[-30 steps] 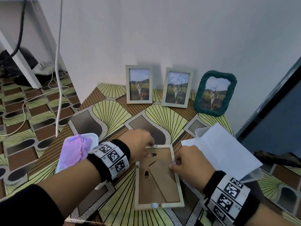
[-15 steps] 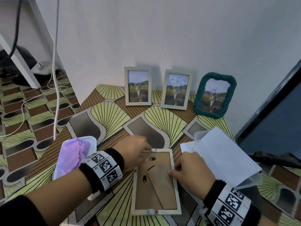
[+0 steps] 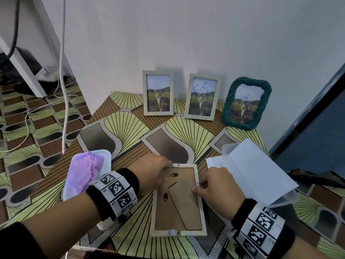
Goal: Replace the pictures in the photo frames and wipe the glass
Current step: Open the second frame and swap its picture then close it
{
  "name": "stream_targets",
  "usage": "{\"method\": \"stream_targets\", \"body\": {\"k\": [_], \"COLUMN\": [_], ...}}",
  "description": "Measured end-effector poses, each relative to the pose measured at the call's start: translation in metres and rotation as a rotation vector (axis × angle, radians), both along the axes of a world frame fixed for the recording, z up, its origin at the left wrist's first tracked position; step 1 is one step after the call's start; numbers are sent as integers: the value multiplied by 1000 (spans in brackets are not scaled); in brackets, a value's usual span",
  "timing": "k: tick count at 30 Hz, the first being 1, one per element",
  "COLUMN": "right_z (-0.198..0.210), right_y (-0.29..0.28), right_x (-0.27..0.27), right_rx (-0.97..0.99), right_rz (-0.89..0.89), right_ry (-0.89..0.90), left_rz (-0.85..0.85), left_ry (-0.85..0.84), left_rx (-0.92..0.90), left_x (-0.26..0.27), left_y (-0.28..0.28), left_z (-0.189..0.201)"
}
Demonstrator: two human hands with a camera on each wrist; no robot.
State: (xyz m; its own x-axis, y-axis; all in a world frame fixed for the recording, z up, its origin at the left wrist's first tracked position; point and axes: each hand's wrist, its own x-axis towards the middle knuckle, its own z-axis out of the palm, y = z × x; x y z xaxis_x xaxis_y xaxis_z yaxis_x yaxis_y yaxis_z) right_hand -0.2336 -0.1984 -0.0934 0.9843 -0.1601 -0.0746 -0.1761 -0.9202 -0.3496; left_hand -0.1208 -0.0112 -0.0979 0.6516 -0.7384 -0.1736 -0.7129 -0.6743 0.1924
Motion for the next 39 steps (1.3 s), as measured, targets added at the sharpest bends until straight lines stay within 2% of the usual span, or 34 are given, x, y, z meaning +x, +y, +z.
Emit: {"method": "stream_targets", "body": {"k": [4,8,12,17,23,30,36,39], "right_z": [3,6,15,20,11,1,4,3], "right_y": [-2,0,4,-4,-10,-20,-24,-26], "right_x": [4,12,2,-29,-54,-36,-26,-22], "right_rx": [-20,42,72,-58,124,141,232,322], "right_rz": [41,105,188,160,265,231,210,154], "right_ry": [-7,-7,-55,-45,66,-8,21,14], "left_rz": [-26,-21,84,177,292,396,379,275], "left_ry": [25,2,25,31,81,192,240,373], "left_rx": [-36,13,17,-80,-200,-316,-416,-435], "left_x": [2,-2,-8,-24,-45,-60,-50,-38], "left_y": [14,28,41,53,67,81,96,96], "left_z": [2,9,11,11,8,-1,-1,0]}}
